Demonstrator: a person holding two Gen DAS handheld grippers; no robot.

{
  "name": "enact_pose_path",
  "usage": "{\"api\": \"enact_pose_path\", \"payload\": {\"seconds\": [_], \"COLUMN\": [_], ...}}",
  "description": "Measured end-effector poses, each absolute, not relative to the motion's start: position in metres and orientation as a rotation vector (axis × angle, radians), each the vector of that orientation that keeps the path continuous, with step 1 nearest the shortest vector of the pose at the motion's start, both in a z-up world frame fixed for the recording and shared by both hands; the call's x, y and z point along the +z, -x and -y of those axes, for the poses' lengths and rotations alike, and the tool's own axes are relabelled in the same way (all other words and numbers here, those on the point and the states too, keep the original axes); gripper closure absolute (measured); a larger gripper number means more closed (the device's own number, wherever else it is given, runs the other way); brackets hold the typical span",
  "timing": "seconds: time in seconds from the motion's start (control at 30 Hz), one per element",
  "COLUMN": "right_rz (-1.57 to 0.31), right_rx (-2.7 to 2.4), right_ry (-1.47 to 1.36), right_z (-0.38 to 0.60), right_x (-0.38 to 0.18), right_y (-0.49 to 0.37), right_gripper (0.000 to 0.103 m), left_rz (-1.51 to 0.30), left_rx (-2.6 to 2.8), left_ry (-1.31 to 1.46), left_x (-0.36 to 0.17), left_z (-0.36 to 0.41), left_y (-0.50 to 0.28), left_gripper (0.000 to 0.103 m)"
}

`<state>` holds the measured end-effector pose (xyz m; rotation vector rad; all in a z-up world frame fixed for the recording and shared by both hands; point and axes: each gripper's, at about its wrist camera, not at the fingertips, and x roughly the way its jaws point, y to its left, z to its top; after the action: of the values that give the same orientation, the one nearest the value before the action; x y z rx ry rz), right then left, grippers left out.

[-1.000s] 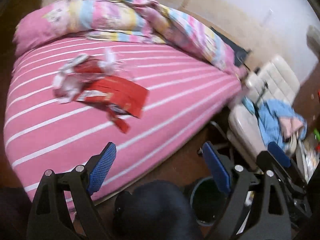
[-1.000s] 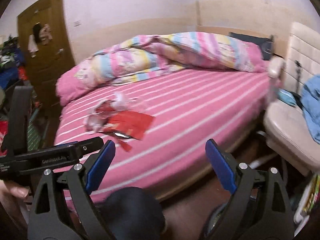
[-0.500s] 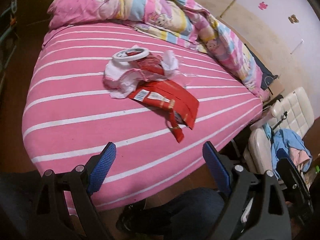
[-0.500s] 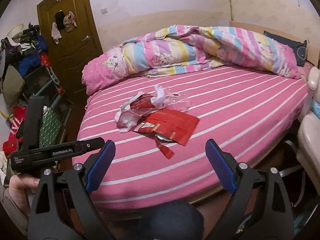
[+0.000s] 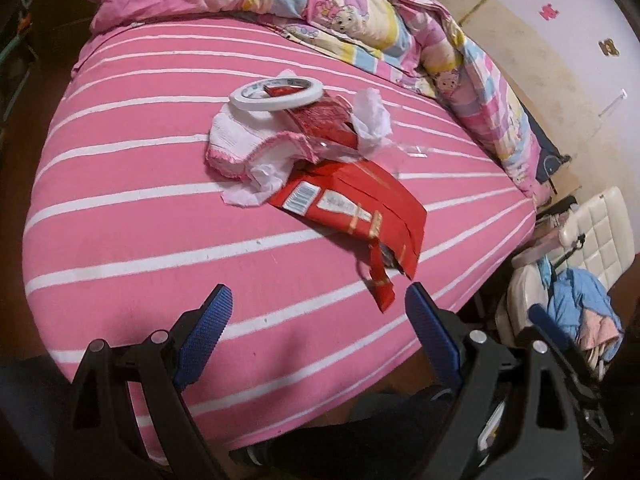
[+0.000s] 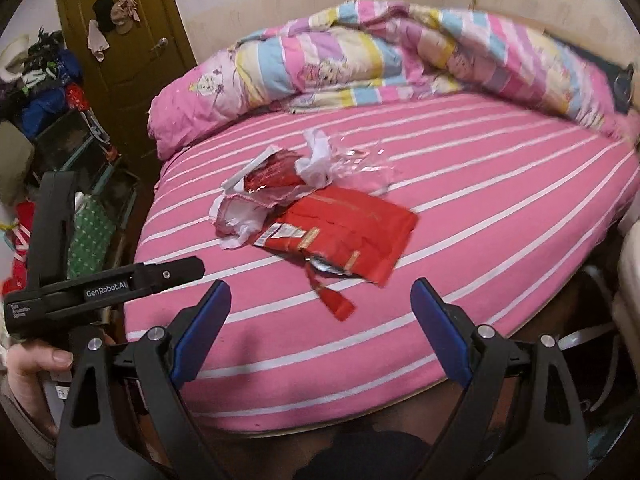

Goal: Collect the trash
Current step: 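Grasp the red packet with the right tool while the left tool grasps the small red wrapper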

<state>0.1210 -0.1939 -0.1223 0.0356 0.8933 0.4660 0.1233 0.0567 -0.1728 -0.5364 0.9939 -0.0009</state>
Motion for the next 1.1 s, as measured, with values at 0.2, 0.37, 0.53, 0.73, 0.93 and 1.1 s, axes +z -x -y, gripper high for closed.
{"api": "enact_pose_path", "payload": {"seconds": [0.2, 0.37, 0.53, 0.73, 0.93, 1.1], "right_rz": [-0.999, -1.117, -1.174, -1.196, -1.211, -1.184], "right_rx": [0.510, 0.511, 0.469, 0.465, 0.457, 0.455], "right_ry": [-0.143, -0.243, -0.252, -0.179, -0.189, -0.214], "right_z": [0.176, 0.168, 0.163, 0.148, 0.146, 0.152], "right_x": [-0.148, -0.185, -0.214, -0.234, -0.246, -0.242], "right_y": [-0.153, -0.178, -0.197, -0.215, -0.224, -0.222], "right_gripper": [0.015, 0.021, 0.028, 0.037, 0.089, 0.100], "left_rz": [-0.981, -0.979, -0.999, -1.030, -1.009, -0.977], "left_rx": [0.016, -0.010, -0.037, -0.060, -0.063, -0.031], "left_ry": [0.567, 0.587, 0.587, 0.608, 0.581, 0.552], "left_x": [-0.170, -0.170, -0.178, -0.190, -0.181, -0.173], "left_z": [-0.083, -0.093, -0.089, -0.085, -0.085, -0.099], "left_y": [-0.148, -0.171, -0.188, -0.202, -0.220, -0.244], "left_gripper": [0.017, 0.017, 0.017, 0.017, 0.017, 0.017]}}
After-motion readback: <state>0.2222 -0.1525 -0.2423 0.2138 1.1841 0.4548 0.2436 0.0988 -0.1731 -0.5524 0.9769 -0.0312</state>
